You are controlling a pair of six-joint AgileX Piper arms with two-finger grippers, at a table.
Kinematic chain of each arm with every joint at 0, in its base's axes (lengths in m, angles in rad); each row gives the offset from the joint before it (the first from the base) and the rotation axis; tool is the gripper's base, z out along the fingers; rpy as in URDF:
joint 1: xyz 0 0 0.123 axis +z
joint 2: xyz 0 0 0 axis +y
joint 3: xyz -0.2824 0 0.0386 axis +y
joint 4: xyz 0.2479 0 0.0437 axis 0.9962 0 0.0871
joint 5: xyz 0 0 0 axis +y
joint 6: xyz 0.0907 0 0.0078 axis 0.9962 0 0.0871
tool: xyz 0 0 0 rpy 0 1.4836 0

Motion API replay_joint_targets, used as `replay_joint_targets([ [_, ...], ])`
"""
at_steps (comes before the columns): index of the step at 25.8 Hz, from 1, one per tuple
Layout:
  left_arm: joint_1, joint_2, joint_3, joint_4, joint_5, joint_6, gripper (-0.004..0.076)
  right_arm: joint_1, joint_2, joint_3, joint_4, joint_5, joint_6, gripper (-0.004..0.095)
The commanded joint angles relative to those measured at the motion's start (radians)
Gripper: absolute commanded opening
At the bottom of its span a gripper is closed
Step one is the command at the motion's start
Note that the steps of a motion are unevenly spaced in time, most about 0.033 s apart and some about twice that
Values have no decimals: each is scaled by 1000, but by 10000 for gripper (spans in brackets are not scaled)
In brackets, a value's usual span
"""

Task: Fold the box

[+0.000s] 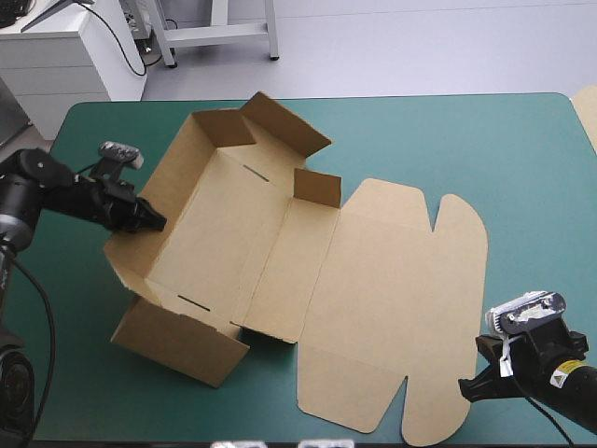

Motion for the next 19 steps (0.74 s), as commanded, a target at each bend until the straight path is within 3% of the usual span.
replay_joint_targets([
  [1, -158, -38, -197, 68, 76, -46, 7, -9, 4, -30, 9, -81, -3, -21],
  [7, -439, 16, -401, 326, 25, -59, 7, -9, 4, -66, 2, -118, -3, -21],
  [13, -736, 124, -417, 681, -99, -57, 7, -9, 4, -124, 4, -122, -3, -21],
  [19, -826, 139, -415, 738, -247, -3, -8, -9, 4, -129, 8, -120, 14, -21],
])
